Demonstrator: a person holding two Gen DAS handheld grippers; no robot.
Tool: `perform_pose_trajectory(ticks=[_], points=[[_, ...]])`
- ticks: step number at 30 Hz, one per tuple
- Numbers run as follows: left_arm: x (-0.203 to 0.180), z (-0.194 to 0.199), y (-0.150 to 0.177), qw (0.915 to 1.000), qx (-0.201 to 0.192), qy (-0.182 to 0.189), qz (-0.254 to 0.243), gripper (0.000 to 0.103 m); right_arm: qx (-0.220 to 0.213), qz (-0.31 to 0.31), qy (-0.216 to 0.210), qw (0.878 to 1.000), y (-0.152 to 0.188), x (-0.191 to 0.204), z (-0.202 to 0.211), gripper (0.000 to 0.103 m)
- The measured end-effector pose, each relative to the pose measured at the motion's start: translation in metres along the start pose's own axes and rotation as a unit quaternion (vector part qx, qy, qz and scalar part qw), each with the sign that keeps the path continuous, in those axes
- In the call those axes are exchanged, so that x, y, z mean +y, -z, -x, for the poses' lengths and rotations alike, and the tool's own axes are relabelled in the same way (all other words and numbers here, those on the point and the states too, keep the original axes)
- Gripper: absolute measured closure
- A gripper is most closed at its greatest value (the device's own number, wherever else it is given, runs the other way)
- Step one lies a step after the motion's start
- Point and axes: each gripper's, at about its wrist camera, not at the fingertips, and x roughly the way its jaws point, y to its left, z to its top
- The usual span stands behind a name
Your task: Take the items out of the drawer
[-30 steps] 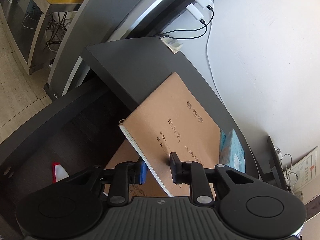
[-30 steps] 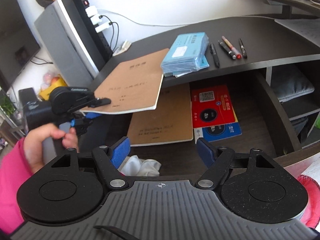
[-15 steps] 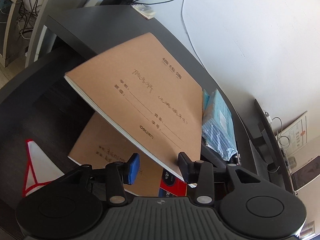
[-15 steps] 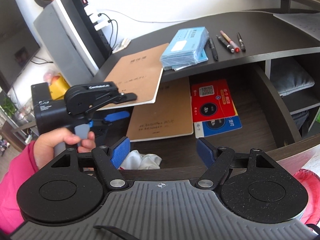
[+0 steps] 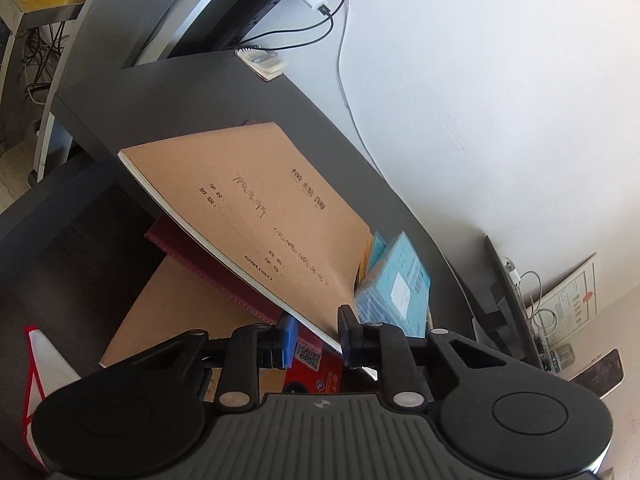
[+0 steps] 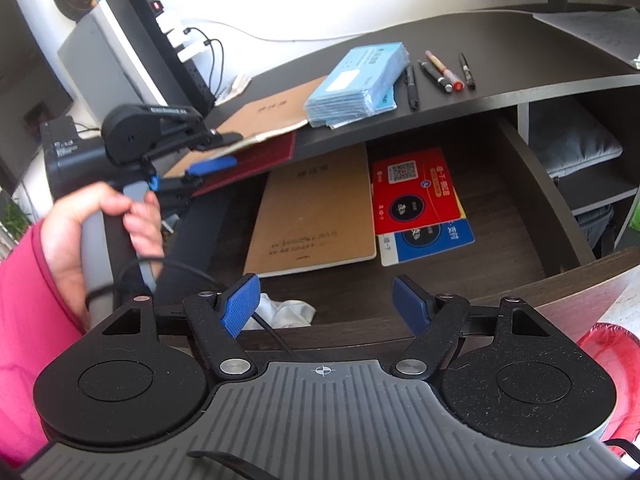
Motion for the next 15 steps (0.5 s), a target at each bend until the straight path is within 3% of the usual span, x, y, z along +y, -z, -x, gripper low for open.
perform_pose_trajectory(ticks=[4,10,15], points=[[0.009,0.006,-0.007,0.9996,-0.016,-0.022,-0.002,0.087,-0.001,-0.007,0.001,1.0,0.0,-0.005,0.002,0.025],[0.02,-0.004,0.018,0.999,0.039,-0.022,-0.008,0.087,0.004,-0.023,-0.011,1.0,-0.004,-0.008,-0.004,0.024],[0.002,-0.014,0.045,0.9949,0.086,0.002,-0.054,0.085,-0.004,-0.012,-0.013,1.0,-0.007,-0.002,-0.003,0.024]])
